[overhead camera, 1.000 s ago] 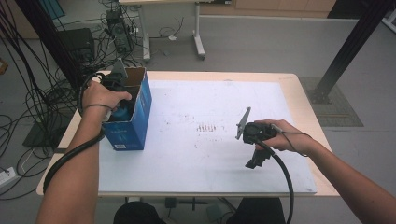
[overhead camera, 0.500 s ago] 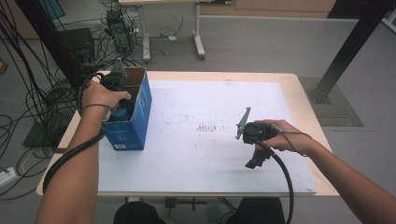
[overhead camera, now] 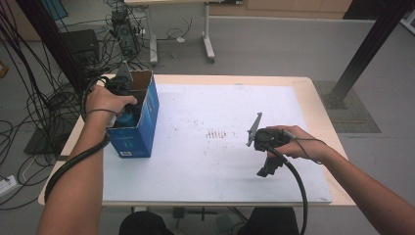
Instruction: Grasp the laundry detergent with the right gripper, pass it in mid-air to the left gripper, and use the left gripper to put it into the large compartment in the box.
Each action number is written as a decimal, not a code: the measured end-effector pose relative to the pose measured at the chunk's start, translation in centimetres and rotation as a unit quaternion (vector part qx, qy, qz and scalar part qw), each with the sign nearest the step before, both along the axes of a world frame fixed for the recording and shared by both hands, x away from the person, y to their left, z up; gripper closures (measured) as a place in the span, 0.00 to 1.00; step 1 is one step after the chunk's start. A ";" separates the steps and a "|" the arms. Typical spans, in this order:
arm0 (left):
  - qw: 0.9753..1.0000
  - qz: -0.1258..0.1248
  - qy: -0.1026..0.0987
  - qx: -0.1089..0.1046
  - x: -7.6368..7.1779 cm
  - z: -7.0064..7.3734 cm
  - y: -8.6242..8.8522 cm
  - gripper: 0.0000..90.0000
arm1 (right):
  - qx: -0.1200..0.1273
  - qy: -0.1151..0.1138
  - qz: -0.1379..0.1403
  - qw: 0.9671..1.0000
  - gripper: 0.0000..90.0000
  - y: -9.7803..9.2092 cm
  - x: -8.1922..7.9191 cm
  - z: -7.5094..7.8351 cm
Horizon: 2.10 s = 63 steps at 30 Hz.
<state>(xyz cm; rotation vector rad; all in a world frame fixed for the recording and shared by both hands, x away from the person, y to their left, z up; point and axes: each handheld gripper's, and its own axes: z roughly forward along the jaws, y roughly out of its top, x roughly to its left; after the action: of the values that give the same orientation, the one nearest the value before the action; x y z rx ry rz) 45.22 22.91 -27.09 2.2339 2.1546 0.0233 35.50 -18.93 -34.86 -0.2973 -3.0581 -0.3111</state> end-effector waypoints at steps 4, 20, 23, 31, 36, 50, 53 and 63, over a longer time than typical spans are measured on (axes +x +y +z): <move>1.000 0.000 0.002 0.000 0.0 0.0 0.0 0.42 | -0.002 0.004 -0.004 1.000 0.08 0.0 -0.1 0.0; 1.000 0.001 0.004 -0.006 0.1 0.0 0.4 0.42 | -0.002 0.004 0.000 1.000 0.08 0.1 0.0 -0.2; 1.000 0.004 0.002 -0.008 0.1 -0.1 0.4 0.41 | -0.005 0.005 -0.002 1.000 0.08 0.2 -0.1 -0.1; 1.000 0.006 -0.003 -0.011 0.1 0.3 0.4 0.38 | -0.004 0.009 -0.008 1.000 0.08 0.2 0.0 -0.2; 1.000 0.005 0.000 -0.010 0.0 0.3 0.4 0.37 | -0.002 0.006 -0.004 1.000 0.08 0.2 0.0 -0.2; 1.000 -0.001 -0.018 0.012 -0.3 3.4 -0.7 0.36 | 0.000 0.007 -0.011 1.000 0.08 0.0 -0.2 0.0; 0.999 -0.002 -0.026 0.021 -0.6 4.2 -1.0 0.36 | 0.001 0.005 -0.009 1.000 0.08 -0.1 -0.2 0.1; 0.999 -0.006 -0.037 0.028 -2.1 7.0 -1.6 0.24 | 0.004 0.004 -0.020 1.000 0.08 0.0 0.0 0.9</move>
<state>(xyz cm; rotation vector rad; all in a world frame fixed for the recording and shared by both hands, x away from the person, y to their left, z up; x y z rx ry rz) 43.13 21.33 -20.13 2.2371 2.1299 0.1652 35.51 -18.94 -33.94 -0.3602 -3.0455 -0.3234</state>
